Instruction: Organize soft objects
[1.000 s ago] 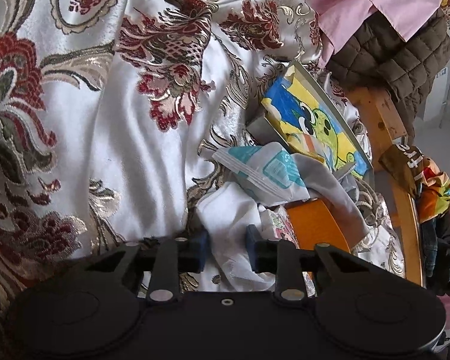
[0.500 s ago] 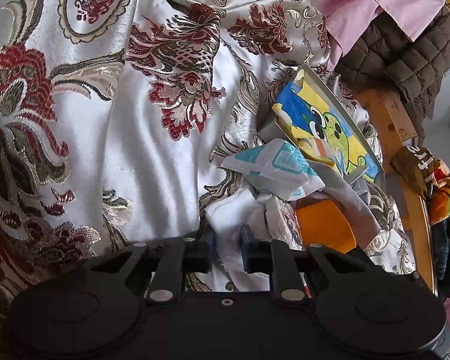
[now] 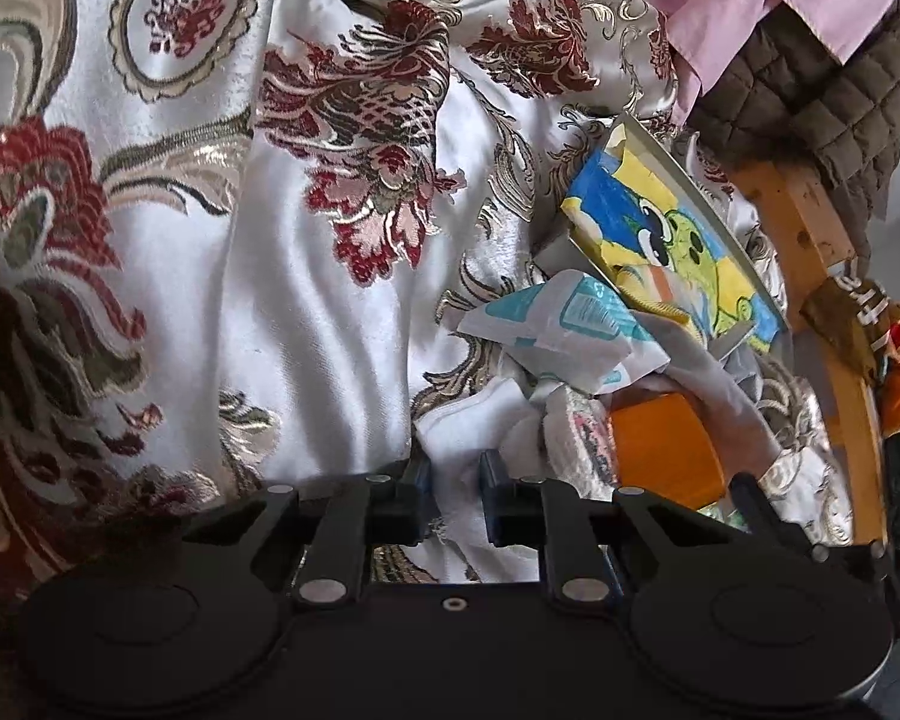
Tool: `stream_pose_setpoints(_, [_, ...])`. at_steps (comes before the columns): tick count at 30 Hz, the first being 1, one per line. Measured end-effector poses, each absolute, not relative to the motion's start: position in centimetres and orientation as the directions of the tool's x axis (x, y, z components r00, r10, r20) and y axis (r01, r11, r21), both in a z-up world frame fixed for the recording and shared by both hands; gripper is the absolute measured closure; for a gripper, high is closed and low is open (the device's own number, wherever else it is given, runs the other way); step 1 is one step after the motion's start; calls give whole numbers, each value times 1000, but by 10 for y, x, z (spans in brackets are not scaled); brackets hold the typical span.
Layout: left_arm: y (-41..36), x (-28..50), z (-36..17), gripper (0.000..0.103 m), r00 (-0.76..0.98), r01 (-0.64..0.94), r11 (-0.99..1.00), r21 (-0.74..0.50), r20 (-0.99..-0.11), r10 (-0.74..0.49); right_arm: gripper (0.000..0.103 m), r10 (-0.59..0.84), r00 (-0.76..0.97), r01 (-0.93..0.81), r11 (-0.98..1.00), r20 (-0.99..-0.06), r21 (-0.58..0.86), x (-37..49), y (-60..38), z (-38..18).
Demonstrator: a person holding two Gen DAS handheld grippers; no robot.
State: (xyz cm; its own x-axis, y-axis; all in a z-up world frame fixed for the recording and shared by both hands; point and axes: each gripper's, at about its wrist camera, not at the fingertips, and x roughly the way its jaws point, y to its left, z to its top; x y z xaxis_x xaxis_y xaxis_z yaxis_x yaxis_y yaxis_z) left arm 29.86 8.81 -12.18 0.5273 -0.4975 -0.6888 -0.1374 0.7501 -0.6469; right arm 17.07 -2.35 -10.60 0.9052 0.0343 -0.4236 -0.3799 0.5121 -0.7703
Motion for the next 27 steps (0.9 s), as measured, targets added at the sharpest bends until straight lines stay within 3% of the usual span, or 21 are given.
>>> stream_pose_setpoints(9, [99,300,-110,94,542,-182,795,-579,-734,-410,43,22,884,-435,408,-468,-803,200,-2,-111])
stream_pose_setpoints(13, [108,304,-115,94,529,-195,760,-620,-719,-450,45,1,869,-454,401,-495,-796,211,1,-106])
stream_pose_setpoints(18, [115,307,-120,89,497,-195,697,-690,-682,-537,47,-20,876,-444,357,-482,-822,208,-6,-105])
stream_pose_setpoints(22, [110,308,-127,87,456,-197,666,-719,-669,-587,46,8,905,-419,191,-425,-888,201,-11,-116])
stream_pose_setpoints(27, [107,308,-132,80,464,-188,666,-722,-663,-588,49,22,871,-491,110,-491,-864,205,-3,-119])
